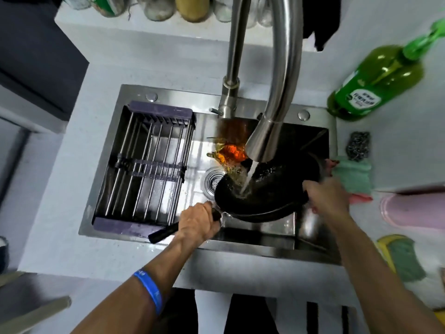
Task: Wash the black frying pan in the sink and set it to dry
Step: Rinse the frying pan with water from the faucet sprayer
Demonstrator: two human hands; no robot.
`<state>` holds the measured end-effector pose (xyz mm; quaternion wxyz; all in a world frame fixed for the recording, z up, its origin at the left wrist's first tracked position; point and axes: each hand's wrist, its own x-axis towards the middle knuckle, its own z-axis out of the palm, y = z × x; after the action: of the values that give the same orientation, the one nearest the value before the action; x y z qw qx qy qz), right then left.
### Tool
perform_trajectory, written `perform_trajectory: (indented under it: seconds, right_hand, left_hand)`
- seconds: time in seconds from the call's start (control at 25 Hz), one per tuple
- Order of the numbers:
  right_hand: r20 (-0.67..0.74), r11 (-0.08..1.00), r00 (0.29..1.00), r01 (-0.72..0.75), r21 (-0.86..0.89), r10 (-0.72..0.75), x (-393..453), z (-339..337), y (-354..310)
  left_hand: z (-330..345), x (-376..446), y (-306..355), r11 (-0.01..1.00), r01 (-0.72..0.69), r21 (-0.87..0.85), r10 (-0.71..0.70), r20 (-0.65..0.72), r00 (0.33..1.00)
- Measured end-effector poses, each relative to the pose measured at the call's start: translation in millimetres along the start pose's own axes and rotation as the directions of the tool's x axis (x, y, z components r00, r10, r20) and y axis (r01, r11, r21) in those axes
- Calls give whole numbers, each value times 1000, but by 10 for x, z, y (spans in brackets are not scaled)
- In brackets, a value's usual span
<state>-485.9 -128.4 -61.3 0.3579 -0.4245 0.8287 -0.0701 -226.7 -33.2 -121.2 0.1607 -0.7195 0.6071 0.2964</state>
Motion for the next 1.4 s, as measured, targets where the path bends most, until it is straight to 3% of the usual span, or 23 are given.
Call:
perform_trajectory:
  seconds: [0.2,0.32,0.4,0.48,0.52,0.56,0.68,0.76,0.84,0.88,0.92,0.96,1.0,1.04,1.08,1.16,1.2,1.32,1.4]
  right_hand:
    - [-109,930,975,148,-337,-195,-369,-474,-585]
    - [-200,828,916,201,-524,-349,-571,-533,-776]
    - [-135,811,858,402,-425,-496,-690,-524,-867]
    - [137,815,805,578,35,-577,-838,-484,-965]
    - [235,795,761,557,241,-605,-908,-449,-1002]
    - [240,775,744,549,312,-624,-946,-401,-1047]
    - [39,768,768,634,94,-639,-971,-255,-1259]
    - [8,766,768,640,-51,-641,-956,-228,-1368]
    - [10,781,784,619,-80,-620,-922,-234,-1396]
    - [10,784,787,616,-83,-617,-918,-247,-1385]
    - [19,783,787,617,-77,-617,-923,-253,-1365]
    - [34,786,788,616,-56,-615,-931,-247,-1356]
    - [55,793,792,609,-21,-608,-951,-234,-1360]
    - [77,801,798,598,19,-598,-971,-217,-1372]
    - [95,806,800,590,50,-592,-978,-202,-1385]
    - [93,801,796,594,74,-598,-946,-195,-1385]
    - [72,803,800,592,65,-596,-917,-217,-1364]
    - [-5,830,830,558,18,-558,-826,-333,-1291]
    - [-1,835,835,551,20,-551,-792,-360,-1286]
  left_hand:
    - [-155,-290,-31,915,28,-403,16,106,994]
    - [-383,-371,-66,938,-20,-347,69,129,989]
    - [-498,-408,-101,960,-53,-276,90,123,988]
    - [-521,-437,-115,980,-72,-186,96,121,988]
    - [-533,-459,-116,984,-80,-159,98,113,989]
    - [-530,-460,-129,984,-75,-160,95,124,988]
    - [-496,-430,-195,935,11,-355,59,188,980]
    - [-513,-412,-226,940,27,-339,28,157,987]
    - [-558,-439,-229,933,21,-358,32,142,989]
    - [-626,-448,-210,907,18,-421,56,165,985]
    - [-707,-458,-181,817,28,-575,72,149,986]
    - [-701,-431,-157,659,88,-747,-1,116,993]
    - [-720,-413,-195,483,199,-853,-95,175,980]
    - [-723,-403,-221,373,196,-907,-66,185,981]
    - [-690,-376,-263,464,143,-874,-34,144,989]
    - [-575,-376,-353,812,-10,-584,73,84,994]
    - [-568,-383,-361,881,-15,-473,64,88,994]
    - [-448,-405,-382,948,8,-317,13,63,998]
    - [-437,-436,-326,978,21,-207,-26,-23,999]
